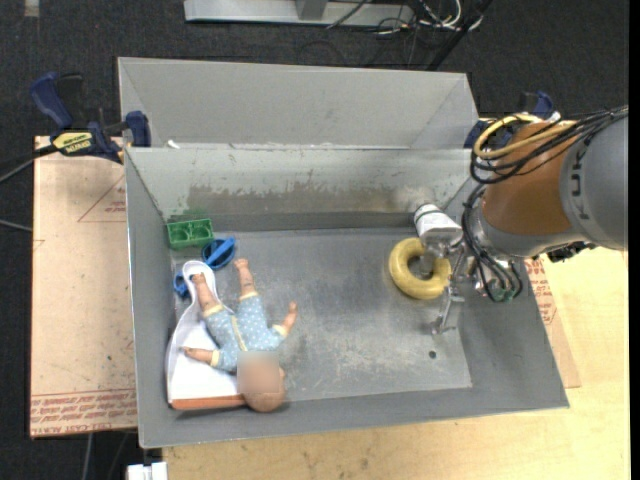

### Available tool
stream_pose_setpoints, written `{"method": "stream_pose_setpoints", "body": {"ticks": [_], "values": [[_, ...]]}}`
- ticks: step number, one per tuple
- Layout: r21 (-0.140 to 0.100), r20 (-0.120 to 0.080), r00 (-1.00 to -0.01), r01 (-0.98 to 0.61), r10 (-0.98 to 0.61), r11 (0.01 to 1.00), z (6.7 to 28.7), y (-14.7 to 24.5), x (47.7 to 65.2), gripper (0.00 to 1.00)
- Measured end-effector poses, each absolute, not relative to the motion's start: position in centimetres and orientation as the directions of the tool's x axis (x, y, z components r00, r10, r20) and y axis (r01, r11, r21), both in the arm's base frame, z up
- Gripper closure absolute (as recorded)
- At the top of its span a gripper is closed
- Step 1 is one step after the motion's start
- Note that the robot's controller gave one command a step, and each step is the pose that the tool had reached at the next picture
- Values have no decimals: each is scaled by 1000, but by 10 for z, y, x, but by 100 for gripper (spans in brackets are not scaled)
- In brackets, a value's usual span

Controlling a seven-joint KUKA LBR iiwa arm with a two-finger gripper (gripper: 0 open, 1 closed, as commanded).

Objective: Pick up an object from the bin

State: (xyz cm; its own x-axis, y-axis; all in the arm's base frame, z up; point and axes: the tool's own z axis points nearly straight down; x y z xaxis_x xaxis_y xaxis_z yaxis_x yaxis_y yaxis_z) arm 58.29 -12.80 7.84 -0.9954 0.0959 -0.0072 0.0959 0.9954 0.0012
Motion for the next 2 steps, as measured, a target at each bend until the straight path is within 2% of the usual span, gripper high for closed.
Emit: {"method": "stream_pose_setpoints", "body": {"ticks": [1, 2], "values": [[0, -6, -999, 39, 39, 999, 70, -56, 593, 0], [4, -9, -998, 59, 59, 998, 75, -81, 589, 0]]}}
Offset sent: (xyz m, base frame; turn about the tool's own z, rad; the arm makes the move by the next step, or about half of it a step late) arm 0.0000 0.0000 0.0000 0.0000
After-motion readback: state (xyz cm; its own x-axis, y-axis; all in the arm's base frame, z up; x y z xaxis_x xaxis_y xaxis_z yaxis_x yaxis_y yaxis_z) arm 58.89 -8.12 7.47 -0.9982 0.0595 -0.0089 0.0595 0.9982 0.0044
